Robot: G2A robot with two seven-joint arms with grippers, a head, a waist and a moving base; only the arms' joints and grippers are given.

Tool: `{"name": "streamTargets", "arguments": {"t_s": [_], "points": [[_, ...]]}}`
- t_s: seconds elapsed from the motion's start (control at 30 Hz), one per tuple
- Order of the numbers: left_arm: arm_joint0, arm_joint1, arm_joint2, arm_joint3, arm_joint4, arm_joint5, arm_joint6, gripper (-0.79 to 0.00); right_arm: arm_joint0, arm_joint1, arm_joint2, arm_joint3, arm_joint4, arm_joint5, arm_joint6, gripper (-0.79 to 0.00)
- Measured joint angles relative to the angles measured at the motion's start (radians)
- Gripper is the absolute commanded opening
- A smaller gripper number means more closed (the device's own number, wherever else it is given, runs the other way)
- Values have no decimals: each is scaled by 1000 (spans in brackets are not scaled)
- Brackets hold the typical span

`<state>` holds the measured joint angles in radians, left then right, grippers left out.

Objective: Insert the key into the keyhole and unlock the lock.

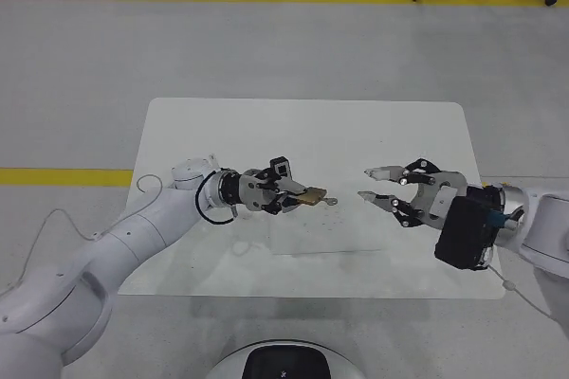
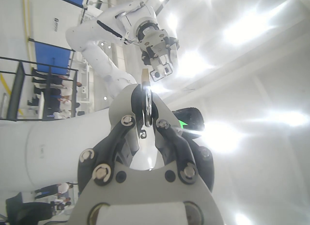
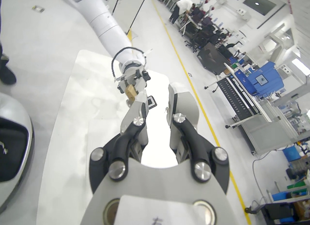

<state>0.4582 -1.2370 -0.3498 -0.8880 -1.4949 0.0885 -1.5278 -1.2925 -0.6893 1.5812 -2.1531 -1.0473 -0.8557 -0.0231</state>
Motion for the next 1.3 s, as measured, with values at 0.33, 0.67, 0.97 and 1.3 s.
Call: {"name": "streamTargets", "arguments": {"t_s": [0.33, 0.67, 0.97, 1.3], "points": [[34, -9, -75, 0, -23, -101, 53, -785, -139, -6, 95, -75, -139, 127, 94, -785], [51, 2, -113, -88, 110, -236, 198, -785, -158, -23, 69, -20, -25, 249, -5, -785], [198, -5, -231, -154, 18, -414, 305, -785, -193, -61, -118, -61, -397, 677, -51, -785], [209, -34, -271, -137, 89, -388, 297, -785, -91, -90, -259, -23, -567, 698, 10, -785]]}}
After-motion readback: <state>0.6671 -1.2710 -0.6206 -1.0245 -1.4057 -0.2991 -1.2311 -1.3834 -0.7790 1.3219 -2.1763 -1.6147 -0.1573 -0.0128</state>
